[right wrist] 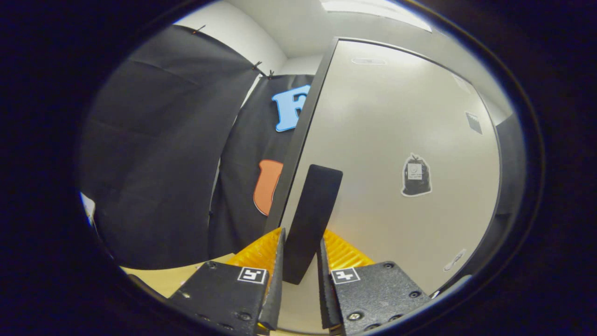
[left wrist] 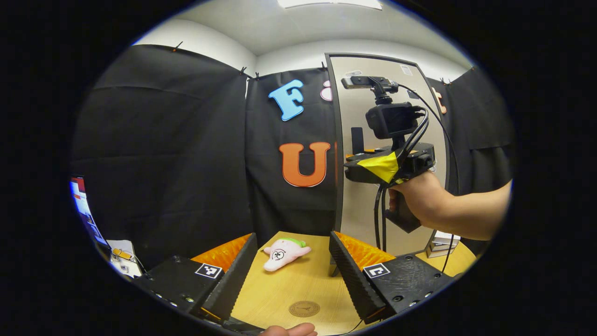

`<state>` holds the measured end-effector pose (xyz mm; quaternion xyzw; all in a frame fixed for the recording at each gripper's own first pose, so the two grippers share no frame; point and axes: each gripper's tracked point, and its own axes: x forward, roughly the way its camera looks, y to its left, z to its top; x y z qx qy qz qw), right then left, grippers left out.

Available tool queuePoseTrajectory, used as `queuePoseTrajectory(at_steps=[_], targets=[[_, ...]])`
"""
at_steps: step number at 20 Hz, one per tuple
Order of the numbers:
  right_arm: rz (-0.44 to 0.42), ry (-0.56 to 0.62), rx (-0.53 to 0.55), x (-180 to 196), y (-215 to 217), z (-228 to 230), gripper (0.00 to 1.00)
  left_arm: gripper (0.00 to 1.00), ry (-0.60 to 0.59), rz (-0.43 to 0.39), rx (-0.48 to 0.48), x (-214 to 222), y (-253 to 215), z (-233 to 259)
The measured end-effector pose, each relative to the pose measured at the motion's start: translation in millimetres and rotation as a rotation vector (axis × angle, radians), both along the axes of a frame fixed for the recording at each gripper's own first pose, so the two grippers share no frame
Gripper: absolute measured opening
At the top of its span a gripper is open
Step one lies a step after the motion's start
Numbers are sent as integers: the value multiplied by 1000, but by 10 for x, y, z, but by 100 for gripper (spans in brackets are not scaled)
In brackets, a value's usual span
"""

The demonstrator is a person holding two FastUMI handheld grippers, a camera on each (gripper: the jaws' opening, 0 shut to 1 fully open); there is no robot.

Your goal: Open the cabinet door with the right hand, grasp the bottle in the cabinet with the left hand and place it on the coaster, then close the cabinet door with the right hand.

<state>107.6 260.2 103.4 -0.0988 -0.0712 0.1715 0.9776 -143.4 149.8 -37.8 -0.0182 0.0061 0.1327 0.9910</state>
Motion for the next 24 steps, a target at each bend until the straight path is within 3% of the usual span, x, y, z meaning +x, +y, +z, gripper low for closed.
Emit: queuePoseTrajectory(at_steps=[7,12,15,24], targets=[[43,82,47,-240,-38,-16,25,94,-27,-60,-14,-5,146,9],[83,134,53,-648,-124,-20,23,94,-37,-91,-25,-23,181,-55],[79,175,127,-936,-252,-11,23,95,-47,-114,-48,25,210,-96],[151,191,92,-1621,-887,-88,20,95,-43,-129,-18,419,-6,19]])
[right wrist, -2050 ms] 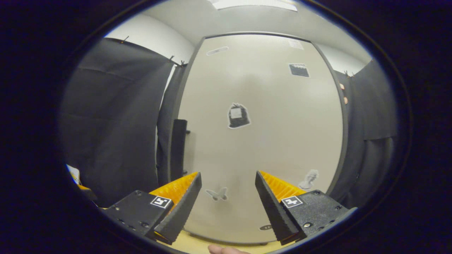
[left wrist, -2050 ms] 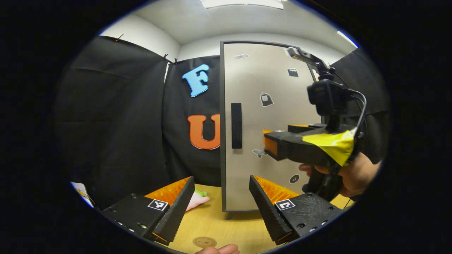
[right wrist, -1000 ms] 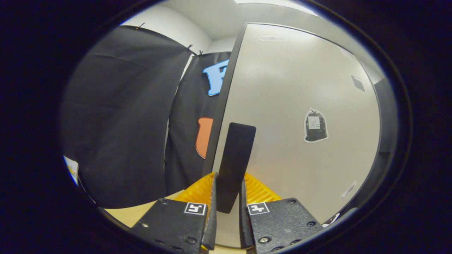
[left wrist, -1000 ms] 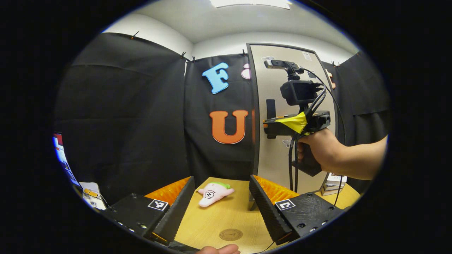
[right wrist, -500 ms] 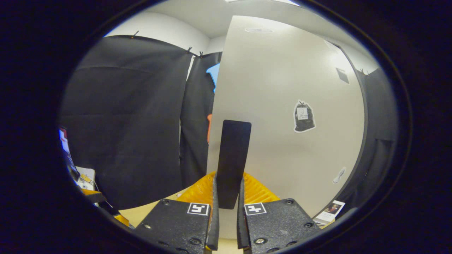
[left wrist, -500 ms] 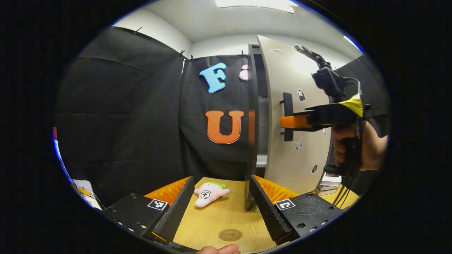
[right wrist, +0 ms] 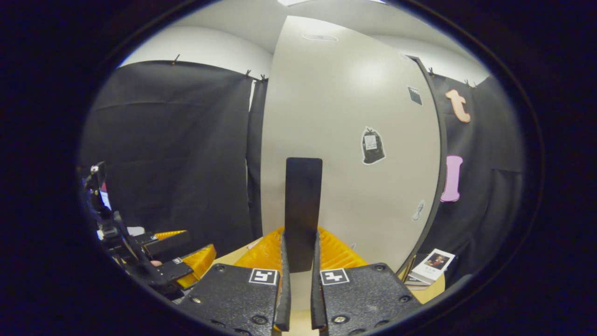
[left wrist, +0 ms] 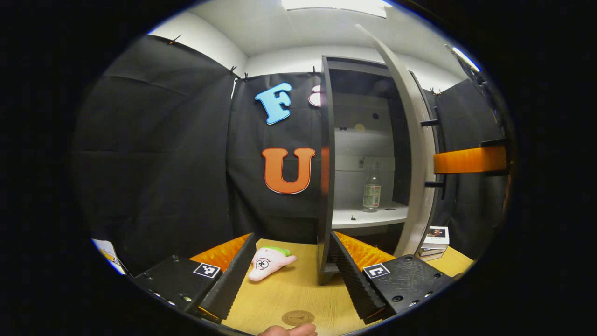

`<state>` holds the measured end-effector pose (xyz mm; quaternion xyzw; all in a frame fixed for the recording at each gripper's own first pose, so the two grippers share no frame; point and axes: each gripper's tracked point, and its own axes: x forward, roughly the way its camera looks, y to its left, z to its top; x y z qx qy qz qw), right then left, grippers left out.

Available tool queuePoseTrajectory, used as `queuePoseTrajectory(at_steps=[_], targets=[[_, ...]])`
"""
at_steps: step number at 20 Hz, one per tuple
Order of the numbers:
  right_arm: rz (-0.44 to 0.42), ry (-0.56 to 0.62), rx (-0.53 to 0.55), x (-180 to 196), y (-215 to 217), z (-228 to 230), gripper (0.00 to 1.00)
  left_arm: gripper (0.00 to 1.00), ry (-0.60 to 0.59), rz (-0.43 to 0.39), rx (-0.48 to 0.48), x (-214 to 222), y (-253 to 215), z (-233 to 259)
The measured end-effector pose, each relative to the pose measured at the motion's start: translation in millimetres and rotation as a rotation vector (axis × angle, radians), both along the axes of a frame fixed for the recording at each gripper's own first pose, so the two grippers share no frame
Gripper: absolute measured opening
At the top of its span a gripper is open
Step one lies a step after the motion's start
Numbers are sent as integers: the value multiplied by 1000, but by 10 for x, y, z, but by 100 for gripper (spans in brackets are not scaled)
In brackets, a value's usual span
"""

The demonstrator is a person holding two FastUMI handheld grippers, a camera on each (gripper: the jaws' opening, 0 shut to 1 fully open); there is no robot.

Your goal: Open the cabinet door with the right hand, grasp the bottle in the cabinet with the left hand and place it on the coaster, then close the cabinet door with the right hand.

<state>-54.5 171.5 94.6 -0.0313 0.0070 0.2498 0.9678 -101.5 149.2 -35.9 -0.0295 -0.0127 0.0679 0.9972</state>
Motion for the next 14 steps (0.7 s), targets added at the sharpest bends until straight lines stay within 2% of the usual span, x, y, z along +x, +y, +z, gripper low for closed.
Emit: queuePoseTrajectory(at_steps=[4,6,10,14], targets=[[52,33,22,-258,-344,-32,19,95,35,-9,2,10,-379,7],[63,49,21,-384,-562,-36,19,95,48,-19,41,-1,-584,-2],[56,72,46,-572,-1041,-85,19,95,59,-47,71,78,-1013,40],[-4,28,30,-669,-1514,-83,19,96,50,-50,95,396,-1294,195]])
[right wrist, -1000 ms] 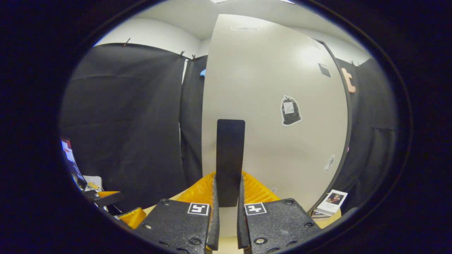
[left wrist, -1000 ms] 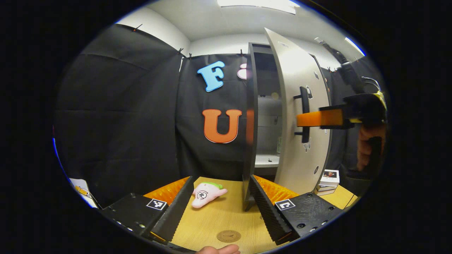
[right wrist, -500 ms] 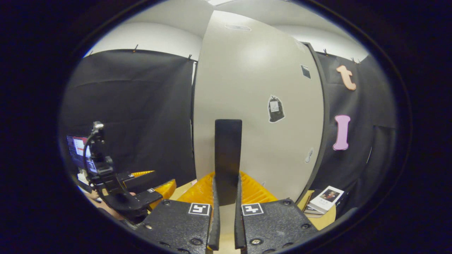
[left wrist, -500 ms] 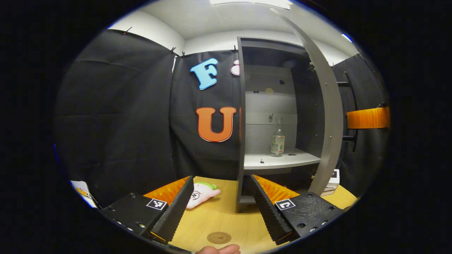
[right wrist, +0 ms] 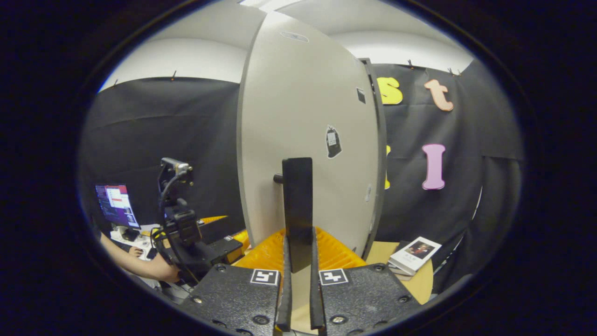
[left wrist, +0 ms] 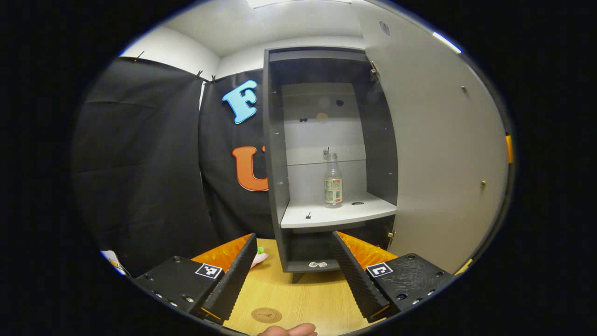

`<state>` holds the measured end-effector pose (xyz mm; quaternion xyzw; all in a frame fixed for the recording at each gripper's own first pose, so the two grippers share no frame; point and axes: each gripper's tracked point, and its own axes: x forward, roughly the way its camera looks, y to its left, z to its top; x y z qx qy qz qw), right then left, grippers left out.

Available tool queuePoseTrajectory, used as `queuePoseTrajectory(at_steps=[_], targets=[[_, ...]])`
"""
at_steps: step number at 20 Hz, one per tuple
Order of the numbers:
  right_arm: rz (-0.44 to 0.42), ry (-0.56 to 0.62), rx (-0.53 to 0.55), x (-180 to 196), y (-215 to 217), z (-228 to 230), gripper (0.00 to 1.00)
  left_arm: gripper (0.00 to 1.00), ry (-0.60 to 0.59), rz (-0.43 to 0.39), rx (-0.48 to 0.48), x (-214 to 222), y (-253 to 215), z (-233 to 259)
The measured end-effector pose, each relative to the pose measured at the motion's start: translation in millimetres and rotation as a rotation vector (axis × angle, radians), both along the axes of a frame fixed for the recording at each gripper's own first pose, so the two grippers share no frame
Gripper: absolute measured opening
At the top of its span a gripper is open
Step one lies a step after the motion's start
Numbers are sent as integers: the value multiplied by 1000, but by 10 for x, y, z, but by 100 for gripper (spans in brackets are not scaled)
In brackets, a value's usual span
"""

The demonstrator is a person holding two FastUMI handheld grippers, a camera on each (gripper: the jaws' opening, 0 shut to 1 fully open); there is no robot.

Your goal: Open the cabinet door with the right hand, grasp the bottle in the cabinet with the left hand and place it on the coaster, then close the cabinet door with the right hand.

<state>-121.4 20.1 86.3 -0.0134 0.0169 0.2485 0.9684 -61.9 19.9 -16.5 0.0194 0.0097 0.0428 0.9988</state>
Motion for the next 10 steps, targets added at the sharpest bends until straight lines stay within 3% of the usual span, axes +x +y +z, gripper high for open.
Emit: queuePoseTrajectory(at_steps=[5,10], targets=[[-177,-61,-60,-3,-523,-32,17,96,-27,-4,-14,668,-197,159],[-301,16,138,67,-869,-52,17,96,-27,-35,-23,1476,-341,167]])
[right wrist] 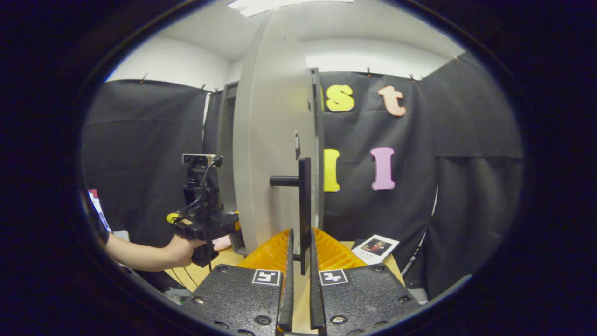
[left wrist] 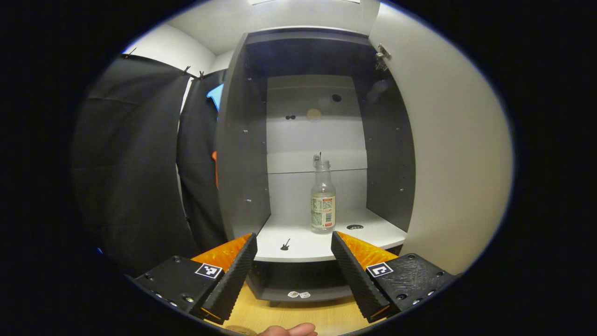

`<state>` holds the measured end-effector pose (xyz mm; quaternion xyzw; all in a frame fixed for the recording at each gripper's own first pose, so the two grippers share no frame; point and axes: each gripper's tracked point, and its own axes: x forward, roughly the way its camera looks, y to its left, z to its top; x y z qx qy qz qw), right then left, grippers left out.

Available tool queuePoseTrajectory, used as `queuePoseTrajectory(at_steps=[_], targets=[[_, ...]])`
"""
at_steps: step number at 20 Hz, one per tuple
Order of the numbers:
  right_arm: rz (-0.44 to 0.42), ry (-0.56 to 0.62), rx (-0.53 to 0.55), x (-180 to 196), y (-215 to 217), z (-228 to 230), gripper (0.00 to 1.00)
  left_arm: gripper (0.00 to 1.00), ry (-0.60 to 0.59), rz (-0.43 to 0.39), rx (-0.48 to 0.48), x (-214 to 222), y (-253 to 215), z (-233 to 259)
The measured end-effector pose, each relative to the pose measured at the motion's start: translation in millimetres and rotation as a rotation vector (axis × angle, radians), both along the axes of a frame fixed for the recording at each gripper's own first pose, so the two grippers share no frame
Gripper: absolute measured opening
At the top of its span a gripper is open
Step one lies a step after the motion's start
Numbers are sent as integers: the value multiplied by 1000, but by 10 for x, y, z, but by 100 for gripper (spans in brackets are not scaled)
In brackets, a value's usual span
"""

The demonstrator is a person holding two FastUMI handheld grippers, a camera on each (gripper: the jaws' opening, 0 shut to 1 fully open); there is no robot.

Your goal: Open the cabinet door with the right hand, grasp the bottle in the cabinet with the left hand and place it on the coaster, then close the cabinet door with the right hand.

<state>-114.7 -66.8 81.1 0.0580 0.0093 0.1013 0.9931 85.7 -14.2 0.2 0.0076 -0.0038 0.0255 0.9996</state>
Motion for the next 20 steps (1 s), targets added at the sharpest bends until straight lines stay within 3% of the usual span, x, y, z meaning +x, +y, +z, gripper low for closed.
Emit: queuePoseTrajectory(at_steps=[1,2,5,6,7,9,12,14,20], targets=[[-36,0,40,20,-87,24,16,97,-14,0,11,126,-19,43],[-62,-3,76,23,-159,35,7,97,-24,-8,16,235,-60,65],[-30,2,146,-2,-130,37,7,96,-46,-33,3,553,-227,163],[-36,17,136,2,-192,3,11,96,-44,-36,-7,668,-271,176],[-33,44,122,4,-213,-46,31,96,-35,-45,-22,776,-338,149],[-78,71,118,-6,-355,-106,45,96,-3,-40,-34,992,-371,50],[-170,20,104,-130,-563,5,68,97,21,-25,-32,1262,-400,-23],[-212,-24,64,-214,-615,61,100,96,18,-12,-16,1435,-380,-18],[-276,-24,-61,-217,-628,37,100,96,19,2,-15,1814,-389,-9]])
